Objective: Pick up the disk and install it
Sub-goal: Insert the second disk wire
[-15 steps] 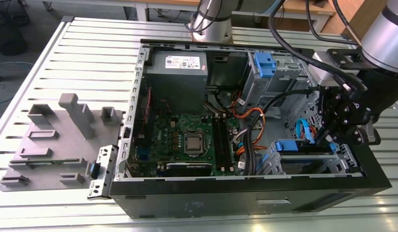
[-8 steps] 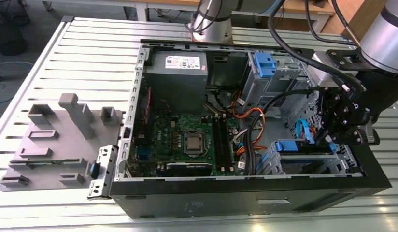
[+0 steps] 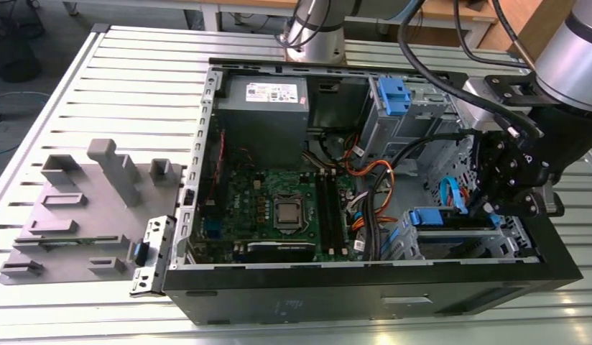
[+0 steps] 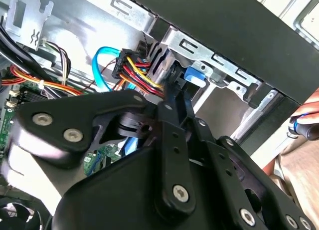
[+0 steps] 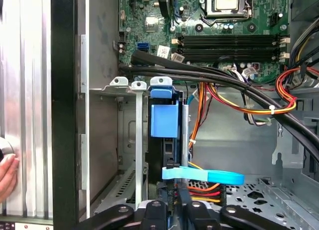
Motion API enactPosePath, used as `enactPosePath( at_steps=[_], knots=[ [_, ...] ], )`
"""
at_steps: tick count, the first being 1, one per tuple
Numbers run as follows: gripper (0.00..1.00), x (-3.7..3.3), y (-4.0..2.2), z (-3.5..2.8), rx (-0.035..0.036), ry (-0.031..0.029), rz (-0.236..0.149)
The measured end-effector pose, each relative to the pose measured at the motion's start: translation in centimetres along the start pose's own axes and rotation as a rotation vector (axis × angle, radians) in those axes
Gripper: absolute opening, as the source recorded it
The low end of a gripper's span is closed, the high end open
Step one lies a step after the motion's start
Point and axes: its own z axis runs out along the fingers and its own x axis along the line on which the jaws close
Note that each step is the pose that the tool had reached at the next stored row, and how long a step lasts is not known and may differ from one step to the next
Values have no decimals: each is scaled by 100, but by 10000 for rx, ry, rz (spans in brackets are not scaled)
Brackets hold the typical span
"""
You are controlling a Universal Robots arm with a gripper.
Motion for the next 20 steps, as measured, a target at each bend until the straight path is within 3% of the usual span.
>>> enactPosePath(
  at_steps=[3, 7, 16, 20],
  knots=[
    [29, 1, 0, -5, 1, 13, 0],
    [29, 3, -1, -29, 1, 14, 0],
    [29, 21, -8, -239, 1, 13, 0],
    [29, 23, -9, -256, 1, 11, 0]
  ],
)
